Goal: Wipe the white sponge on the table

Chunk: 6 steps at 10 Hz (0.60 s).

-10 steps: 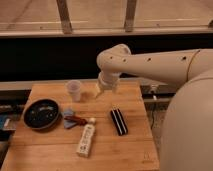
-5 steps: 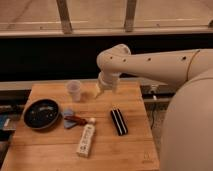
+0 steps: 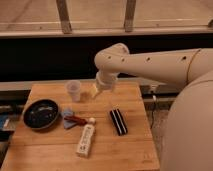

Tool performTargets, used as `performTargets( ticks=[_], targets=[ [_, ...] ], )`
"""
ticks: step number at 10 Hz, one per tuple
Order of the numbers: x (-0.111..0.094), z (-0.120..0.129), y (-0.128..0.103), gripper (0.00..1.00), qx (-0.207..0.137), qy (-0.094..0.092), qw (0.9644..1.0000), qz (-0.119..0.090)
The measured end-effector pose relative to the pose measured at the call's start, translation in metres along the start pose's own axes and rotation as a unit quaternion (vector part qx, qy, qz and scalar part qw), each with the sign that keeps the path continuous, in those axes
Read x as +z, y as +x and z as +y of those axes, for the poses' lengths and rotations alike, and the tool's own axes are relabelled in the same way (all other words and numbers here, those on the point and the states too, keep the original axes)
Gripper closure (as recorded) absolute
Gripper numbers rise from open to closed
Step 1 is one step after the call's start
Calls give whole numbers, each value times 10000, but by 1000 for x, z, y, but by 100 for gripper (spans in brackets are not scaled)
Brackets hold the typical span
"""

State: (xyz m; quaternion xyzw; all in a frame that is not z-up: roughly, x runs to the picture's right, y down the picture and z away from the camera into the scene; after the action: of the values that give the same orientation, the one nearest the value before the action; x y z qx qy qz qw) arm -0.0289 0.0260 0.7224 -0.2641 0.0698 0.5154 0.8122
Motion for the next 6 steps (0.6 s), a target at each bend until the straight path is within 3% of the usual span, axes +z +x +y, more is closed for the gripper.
performTargets(
  ticks=[3, 5, 6],
  targets=[
    [14, 76, -19, 38, -871, 113, 9960, 164],
    [33, 124, -22, 38, -1430, 190, 9889, 361],
    [40, 133, -22, 38, -1537, 244, 9869, 429]
  ],
)
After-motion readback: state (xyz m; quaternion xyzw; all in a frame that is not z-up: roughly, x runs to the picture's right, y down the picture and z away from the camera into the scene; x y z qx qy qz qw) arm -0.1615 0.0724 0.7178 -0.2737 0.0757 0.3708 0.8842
